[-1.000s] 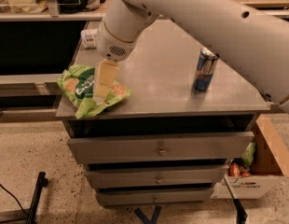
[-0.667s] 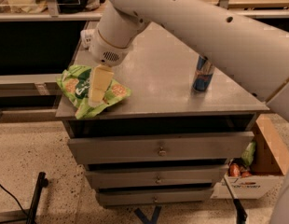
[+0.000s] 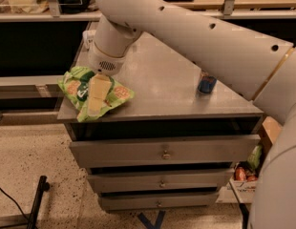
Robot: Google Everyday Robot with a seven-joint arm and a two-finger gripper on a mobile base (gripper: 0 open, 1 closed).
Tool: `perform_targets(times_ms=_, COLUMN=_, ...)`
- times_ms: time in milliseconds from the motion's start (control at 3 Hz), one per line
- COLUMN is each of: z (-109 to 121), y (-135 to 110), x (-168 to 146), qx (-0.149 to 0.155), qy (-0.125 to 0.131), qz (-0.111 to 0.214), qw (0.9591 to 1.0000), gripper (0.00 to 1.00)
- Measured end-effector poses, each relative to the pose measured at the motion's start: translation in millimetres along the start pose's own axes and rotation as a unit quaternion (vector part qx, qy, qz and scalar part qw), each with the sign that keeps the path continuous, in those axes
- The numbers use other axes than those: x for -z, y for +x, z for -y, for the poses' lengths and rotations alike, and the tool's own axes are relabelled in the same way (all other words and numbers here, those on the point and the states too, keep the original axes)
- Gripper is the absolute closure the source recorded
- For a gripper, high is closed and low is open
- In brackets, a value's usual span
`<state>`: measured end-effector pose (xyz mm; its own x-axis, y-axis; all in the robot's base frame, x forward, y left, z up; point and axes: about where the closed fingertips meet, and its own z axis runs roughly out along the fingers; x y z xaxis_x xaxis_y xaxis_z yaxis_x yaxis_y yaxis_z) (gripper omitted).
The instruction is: Pick green rice chip bag
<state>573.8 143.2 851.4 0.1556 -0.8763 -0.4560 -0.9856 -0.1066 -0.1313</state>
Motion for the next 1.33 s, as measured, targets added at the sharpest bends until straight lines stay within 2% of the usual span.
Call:
perform_targets(times_ms=333, z=-3, y=5, x=-8, qx=-0.012, qy=-0.011, qz=-0.019, qw=0.9997, gripper=0.18)
perform_targets(times_ms=1000, z=-12, y=16, x=-13, qx=-0.037, qy=-0.021, qz=-0.043, qw=0.9982, gripper=0.64)
perform_targets(times_ms=1333, z=-12, y=16, x=-12, qx=-0.037, qy=-0.021, qz=-0.043, qw=0.9982, gripper=0.88)
